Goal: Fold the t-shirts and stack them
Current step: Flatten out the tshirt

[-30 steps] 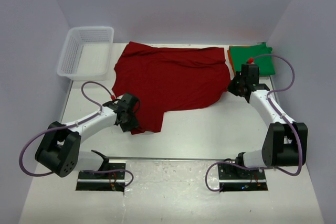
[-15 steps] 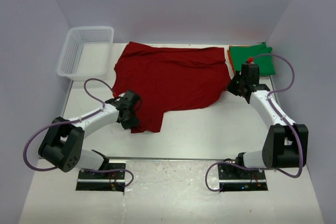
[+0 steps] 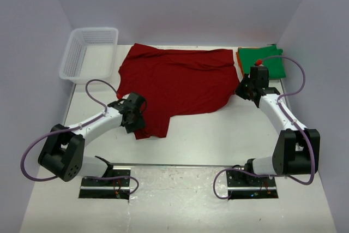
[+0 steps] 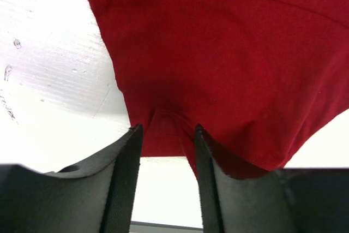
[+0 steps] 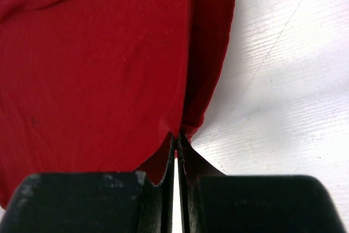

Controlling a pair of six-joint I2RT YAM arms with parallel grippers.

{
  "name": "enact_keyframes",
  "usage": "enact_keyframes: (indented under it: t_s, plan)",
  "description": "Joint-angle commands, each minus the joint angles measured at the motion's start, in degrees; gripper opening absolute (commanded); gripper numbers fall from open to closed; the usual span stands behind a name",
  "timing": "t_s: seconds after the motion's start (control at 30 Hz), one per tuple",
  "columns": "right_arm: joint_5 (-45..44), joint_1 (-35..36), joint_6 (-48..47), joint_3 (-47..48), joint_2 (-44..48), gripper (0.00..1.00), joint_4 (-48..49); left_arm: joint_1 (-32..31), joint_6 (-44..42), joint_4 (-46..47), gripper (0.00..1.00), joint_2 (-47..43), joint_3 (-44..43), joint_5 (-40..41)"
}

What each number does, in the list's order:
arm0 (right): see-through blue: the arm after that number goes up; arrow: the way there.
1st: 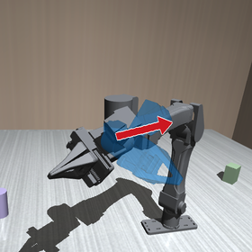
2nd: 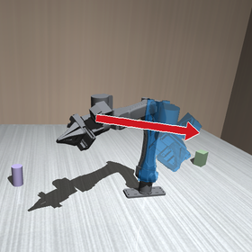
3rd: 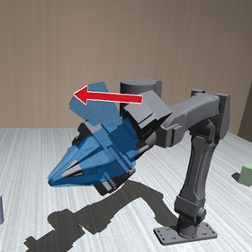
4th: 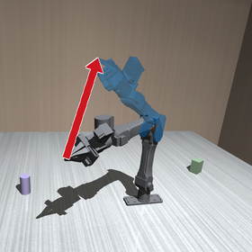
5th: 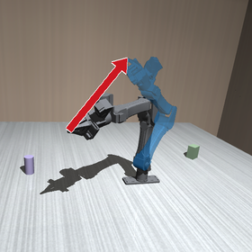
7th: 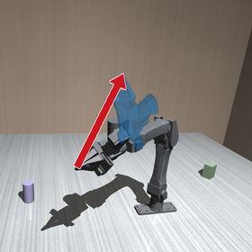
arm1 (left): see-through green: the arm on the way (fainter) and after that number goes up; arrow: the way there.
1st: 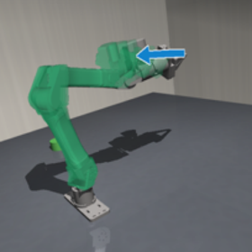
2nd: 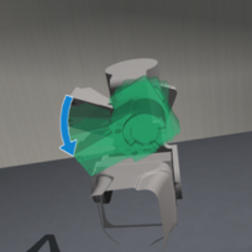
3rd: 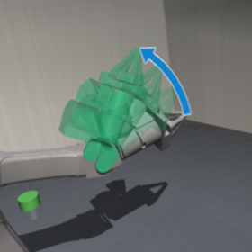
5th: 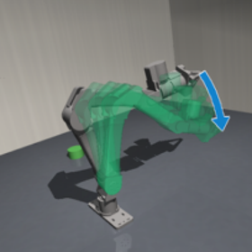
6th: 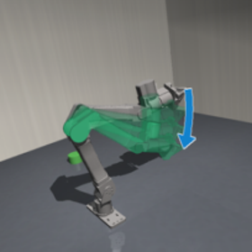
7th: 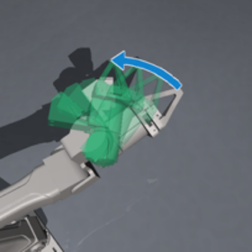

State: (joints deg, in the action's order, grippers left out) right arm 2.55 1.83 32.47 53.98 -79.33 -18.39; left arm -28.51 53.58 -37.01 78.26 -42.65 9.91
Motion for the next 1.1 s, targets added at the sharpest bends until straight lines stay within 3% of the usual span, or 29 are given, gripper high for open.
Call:
enact_keyframes:
  t_s: [0.0,0.37,0.7,0.8,0.93,1.07]
  plan:
    - [0.27,0.20,-0.83,0.34,0.93,0.00,1.61,0.39,-0.67,0.71,0.43,0.93,-1.73,0.99]
    - [0.00,0.20,-0.92,0.25,1.37,0.00,1.52,1.00,-1.20,2.47,0.39,3.04,-0.41,0.46]
    - [0.09,0.20,-1.00,0.16,1.46,0.00,1.60,2.32,-2.34,4.32,0.27,5.59,-0.32,-0.16]
    - [0.18,0.20,-1.00,0.16,1.46,0.00,1.61,2.50,-2.61,4.32,0.20,5.85,-0.24,-0.24]
    - [0.44,0.28,-1.00,0.34,0.85,0.00,1.61,2.67,-2.78,3.97,0.00,4.89,-0.41,-0.51]
    - [0.44,0.46,-1.00,0.43,0.67,0.00,1.52,2.67,-2.78,2.92,0.00,3.92,-0.94,-0.68]
